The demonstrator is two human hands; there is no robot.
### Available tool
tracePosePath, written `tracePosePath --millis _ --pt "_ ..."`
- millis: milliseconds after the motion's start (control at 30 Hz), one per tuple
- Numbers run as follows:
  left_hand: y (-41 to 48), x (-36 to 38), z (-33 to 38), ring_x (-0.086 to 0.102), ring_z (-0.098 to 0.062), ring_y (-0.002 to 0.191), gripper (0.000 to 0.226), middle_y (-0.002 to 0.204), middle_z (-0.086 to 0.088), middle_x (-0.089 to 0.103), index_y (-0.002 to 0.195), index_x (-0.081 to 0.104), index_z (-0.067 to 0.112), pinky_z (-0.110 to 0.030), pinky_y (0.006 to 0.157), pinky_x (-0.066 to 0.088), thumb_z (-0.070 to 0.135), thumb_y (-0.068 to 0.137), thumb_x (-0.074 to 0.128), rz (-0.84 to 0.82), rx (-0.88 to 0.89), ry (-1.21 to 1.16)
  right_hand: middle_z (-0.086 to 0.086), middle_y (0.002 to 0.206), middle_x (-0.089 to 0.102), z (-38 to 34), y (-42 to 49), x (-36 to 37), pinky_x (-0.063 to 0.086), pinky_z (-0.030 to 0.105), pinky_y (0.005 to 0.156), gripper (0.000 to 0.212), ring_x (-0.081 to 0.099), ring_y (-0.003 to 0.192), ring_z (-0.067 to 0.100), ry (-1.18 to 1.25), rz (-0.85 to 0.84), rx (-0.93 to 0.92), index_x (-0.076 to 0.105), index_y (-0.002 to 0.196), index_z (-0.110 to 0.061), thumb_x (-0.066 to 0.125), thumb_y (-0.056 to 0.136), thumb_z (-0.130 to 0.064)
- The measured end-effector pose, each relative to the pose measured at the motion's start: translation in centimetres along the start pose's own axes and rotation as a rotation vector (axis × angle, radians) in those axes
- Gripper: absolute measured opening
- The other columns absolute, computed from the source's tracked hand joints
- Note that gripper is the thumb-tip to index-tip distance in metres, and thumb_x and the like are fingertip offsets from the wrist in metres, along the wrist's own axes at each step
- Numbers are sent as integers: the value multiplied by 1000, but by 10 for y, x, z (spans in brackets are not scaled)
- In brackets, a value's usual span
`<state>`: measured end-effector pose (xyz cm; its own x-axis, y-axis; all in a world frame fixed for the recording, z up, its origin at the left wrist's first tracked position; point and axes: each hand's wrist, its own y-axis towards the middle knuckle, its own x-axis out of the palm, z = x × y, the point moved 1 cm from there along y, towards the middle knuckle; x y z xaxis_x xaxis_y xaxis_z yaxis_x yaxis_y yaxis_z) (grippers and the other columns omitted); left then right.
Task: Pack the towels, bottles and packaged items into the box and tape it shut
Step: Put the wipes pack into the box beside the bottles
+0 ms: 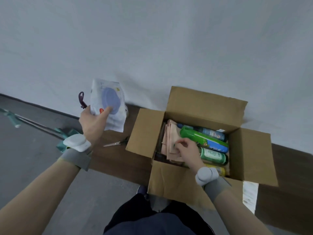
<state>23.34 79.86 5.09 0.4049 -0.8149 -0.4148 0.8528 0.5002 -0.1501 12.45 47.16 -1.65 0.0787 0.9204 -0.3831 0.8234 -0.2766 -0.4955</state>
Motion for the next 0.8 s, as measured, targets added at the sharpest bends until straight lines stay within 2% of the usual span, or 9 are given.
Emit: tracePosePath --millis 67,167,233,300,367,467,600,734,800 --pt "-12 9 21 61 3 54 35 59 14 66 68 61 22 -17 53 49 51 65 81 -54 34 -83 13 91 76 -7 4 -2 60 44 79 9 72 84 34 126 -3 -2 69 102 -8 62 100 -13" --pt "-35 32 42 65 -1 56 25 61 15 68 73 66 24 -16 51 48 43 69 82 -216 11 -183 13 90 77 -22 8 -5 59 31 68 23 70 76 24 375 -43 26 67 112 2 60 105 -19" --pt "-56 53 44 70 -2 61 24 69 11 74 81 71 18 -13 50 49 38 72 83 -341 -16 -218 17 98 78 -29 6 -10 60 33 76 32 73 81 24 536 -80 55 68 114 2 61 106 -28" --pt "-76 73 37 75 -8 70 28 79 6 78 88 75 19 -18 55 54 40 71 84 -460 -84 -231 19 105 78 -35 3 -15 60 40 87 36 75 89 27 659 -129 86 69 114 -3 62 104 -37" --pt "-96 92 27 76 -11 72 30 81 3 79 90 76 18 -21 56 56 39 71 86 -565 -151 -223 18 106 78 -35 1 -21 59 42 90 37 74 92 29 729 -164 107 68 114 -7 63 103 -42" --pt "-118 112 11 75 -8 68 28 79 6 78 89 75 17 -15 53 53 37 73 86 -663 -195 -158 15 115 77 -26 -1 -27 60 38 83 41 73 94 27 700 -197 107 68 123 -6 63 103 -41" --pt "-136 120 -2 77 -14 85 55 92 4 79 105 72 16 -22 66 59 50 64 86 -749 -170 -61 12 121 75 -10 -4 -26 64 39 82 50 76 101 26 549 -189 138 57 137 -9 74 97 -33" --pt "-137 119 -6 76 -14 86 37 92 4 78 105 71 17 -28 71 62 46 82 80 -800 -92 161 9 124 74 -1 -5 -22 64 40 70 58 76 104 29 573 -169 161 54 141 -13 79 92 -30" --pt "-134 115 -2 71 -11 75 33 86 3 74 93 66 16 -18 60 55 48 87 74 -822 -2 324 9 125 73 -1 -3 -18 65 41 70 61 76 104 28 553 -144 152 53 142 -14 81 91 -29"
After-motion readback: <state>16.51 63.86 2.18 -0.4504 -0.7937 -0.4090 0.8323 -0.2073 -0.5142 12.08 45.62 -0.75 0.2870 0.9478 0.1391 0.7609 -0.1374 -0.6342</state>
